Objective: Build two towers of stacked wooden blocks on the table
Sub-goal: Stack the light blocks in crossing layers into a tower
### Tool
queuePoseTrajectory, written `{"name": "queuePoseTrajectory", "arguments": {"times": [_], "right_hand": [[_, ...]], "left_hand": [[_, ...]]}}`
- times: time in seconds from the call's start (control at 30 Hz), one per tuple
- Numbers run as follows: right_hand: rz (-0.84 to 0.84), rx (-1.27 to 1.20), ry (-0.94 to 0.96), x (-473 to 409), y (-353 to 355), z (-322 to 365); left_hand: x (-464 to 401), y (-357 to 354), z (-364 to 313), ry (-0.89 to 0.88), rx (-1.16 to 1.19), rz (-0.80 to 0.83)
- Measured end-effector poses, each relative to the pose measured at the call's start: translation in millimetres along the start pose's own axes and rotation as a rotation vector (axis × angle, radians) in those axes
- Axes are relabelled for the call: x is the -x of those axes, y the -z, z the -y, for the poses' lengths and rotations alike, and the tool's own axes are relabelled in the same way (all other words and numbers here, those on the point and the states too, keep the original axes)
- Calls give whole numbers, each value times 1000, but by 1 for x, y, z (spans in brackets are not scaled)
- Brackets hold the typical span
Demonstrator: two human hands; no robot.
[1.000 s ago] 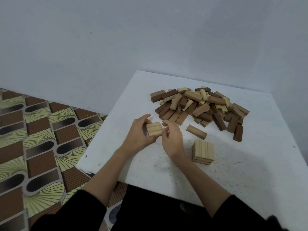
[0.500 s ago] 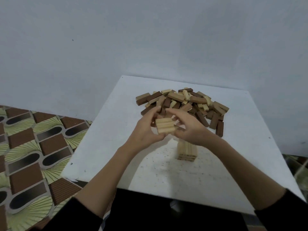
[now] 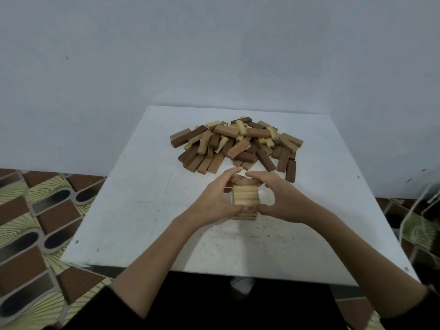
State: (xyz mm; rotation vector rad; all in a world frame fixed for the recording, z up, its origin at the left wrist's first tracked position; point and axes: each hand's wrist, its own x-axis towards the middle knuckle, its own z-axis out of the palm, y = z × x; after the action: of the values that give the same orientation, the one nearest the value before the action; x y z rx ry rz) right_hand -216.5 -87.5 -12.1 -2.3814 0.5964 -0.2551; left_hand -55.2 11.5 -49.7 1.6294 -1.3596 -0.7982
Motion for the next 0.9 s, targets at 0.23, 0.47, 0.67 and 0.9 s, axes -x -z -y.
{"name": "queuePoseTrajectory", "arguments": {"times": [0.23, 0.47, 0.67, 0.9], "right_hand": [[48, 46, -8, -1, -4, -2], [80, 105, 33, -1, -4, -1], [81, 113, 28, -3, -8, 3], [57, 127, 22, -5, -13, -1]], "left_hand": [[1, -1, 4, 18, -7, 21], [3, 0, 5, -25, -75, 37], [4, -2, 5, -39, -85, 31], [3, -3, 4, -29, -99, 30]]}}
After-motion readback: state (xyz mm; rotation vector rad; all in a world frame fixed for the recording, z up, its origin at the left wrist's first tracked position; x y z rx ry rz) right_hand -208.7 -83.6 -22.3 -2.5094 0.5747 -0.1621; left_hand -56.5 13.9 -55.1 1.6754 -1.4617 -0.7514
